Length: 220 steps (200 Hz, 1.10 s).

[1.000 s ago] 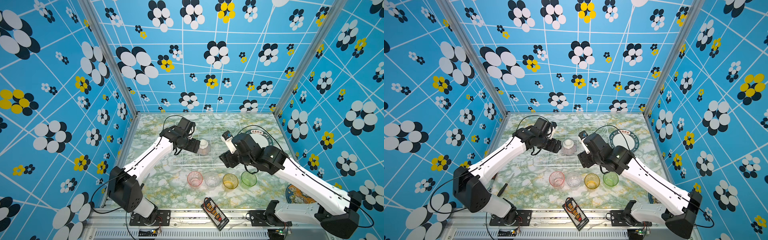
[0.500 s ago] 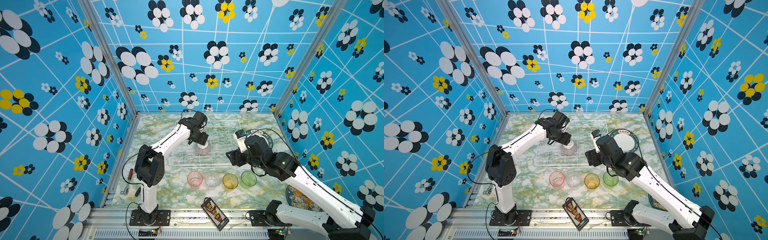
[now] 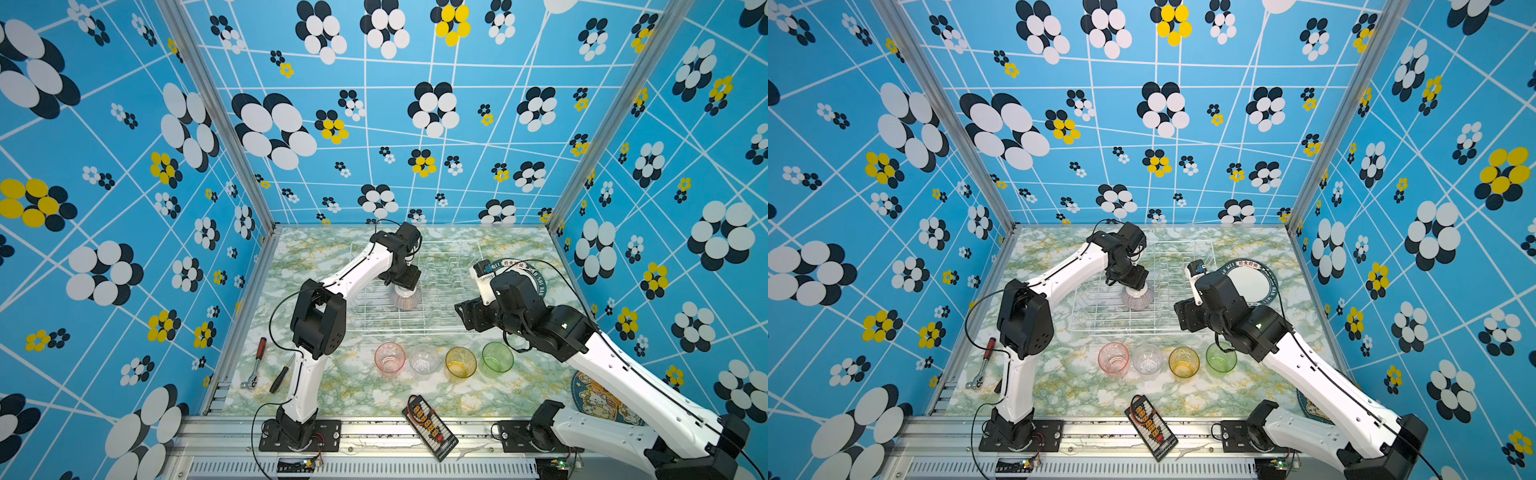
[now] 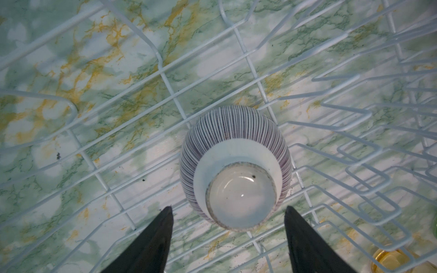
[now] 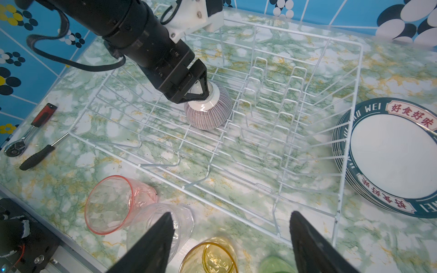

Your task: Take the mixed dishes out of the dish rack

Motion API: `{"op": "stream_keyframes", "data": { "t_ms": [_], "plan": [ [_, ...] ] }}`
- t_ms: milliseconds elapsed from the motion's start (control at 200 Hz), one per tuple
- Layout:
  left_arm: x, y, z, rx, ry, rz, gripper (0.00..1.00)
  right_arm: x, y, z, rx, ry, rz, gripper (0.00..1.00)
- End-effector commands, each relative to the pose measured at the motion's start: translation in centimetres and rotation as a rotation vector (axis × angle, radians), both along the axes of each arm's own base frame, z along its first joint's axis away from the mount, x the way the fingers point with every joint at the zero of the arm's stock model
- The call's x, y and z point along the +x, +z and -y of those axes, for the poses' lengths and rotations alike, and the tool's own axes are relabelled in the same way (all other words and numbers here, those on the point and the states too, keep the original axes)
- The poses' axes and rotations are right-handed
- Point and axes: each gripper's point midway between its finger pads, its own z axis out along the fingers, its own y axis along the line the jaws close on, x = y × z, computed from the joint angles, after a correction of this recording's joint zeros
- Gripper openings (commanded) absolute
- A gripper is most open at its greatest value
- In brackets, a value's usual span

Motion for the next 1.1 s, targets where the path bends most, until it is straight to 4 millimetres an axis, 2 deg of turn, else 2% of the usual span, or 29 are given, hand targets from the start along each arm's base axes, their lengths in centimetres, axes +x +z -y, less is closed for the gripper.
{"op": "stream_keyframes", "data": {
  "t_ms": [0,405,805,1095],
  "plan": [
    [-0.7,-0.5,0.7,0.012,-0.025,-0.035,0.75,0.2,0.5,0.1,0.024,0.000,0.026,0.80],
    [-0.8,-1.8,0.9,0.039,-0.030,-0.060,0.73,0.3,0.1,0.3,0.036,-0.008,0.016,0.80],
    [-0.4,-2.3,0.7,0.062,-0.027,-0.051,0.64,0.5,-0.4,0.3,0.043,-0.009,0.010,0.80],
    [-0.3,-2.4,0.3,0.070,-0.026,-0.055,0.53,0.6,-0.8,0.1,0.046,-0.010,-0.003,0.80]
  ]
}}
